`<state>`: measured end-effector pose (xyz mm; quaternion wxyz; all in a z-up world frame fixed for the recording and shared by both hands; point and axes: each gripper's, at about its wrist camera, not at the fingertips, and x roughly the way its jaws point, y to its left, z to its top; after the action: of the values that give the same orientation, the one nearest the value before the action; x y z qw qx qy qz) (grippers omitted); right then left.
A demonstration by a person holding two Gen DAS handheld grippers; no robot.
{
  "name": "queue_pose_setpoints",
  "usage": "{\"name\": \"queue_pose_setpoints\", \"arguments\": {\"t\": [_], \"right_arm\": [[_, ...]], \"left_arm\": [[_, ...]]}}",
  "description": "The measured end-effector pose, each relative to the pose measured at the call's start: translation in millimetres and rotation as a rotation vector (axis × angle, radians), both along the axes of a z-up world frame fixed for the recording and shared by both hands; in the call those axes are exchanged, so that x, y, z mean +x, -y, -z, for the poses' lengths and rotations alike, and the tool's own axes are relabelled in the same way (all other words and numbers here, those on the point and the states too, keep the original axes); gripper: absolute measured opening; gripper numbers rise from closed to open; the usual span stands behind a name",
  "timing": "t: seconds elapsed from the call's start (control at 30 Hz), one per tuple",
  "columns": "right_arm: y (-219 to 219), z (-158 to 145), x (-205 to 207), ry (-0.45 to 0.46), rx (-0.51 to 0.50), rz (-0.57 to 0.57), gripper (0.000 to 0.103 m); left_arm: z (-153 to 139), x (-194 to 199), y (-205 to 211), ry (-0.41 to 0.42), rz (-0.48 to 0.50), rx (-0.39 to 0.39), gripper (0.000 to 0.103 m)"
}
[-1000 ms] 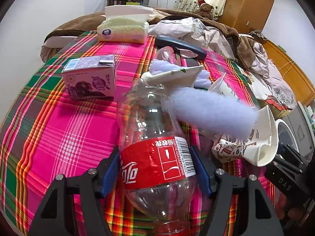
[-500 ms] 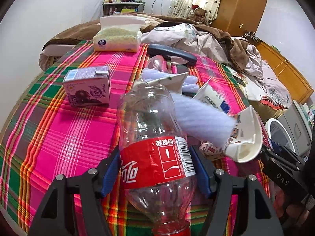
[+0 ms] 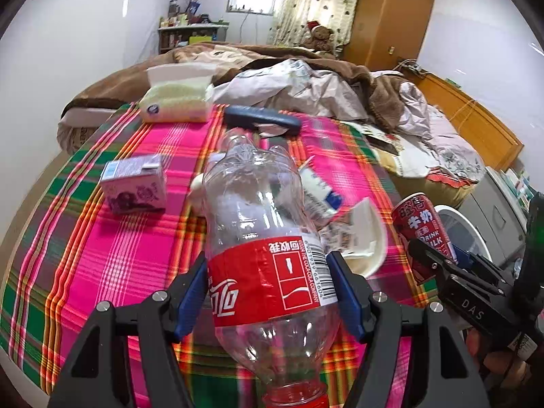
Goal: Collect trash
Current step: 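Carry the bottle and can over the wastebasket and open both tools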
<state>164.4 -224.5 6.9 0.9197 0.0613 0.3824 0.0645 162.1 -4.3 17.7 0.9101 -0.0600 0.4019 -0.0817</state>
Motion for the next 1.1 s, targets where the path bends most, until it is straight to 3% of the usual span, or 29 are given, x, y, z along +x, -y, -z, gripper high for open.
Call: {"name": "queue_pose_setpoints", "arguments": {"t": [0.57, 1.1], "right_arm": [[65, -23, -29, 0.061, 0.007, 0.166, 0.054], [151, -16, -51, 0.032, -0.016, 0.358, 0.054]], "left_arm": [[-28, -8, 87, 0.062, 0.200, -0.004, 0.070], [-25, -3, 210, 0.029, 0.450, -0.008, 0.070]]}}
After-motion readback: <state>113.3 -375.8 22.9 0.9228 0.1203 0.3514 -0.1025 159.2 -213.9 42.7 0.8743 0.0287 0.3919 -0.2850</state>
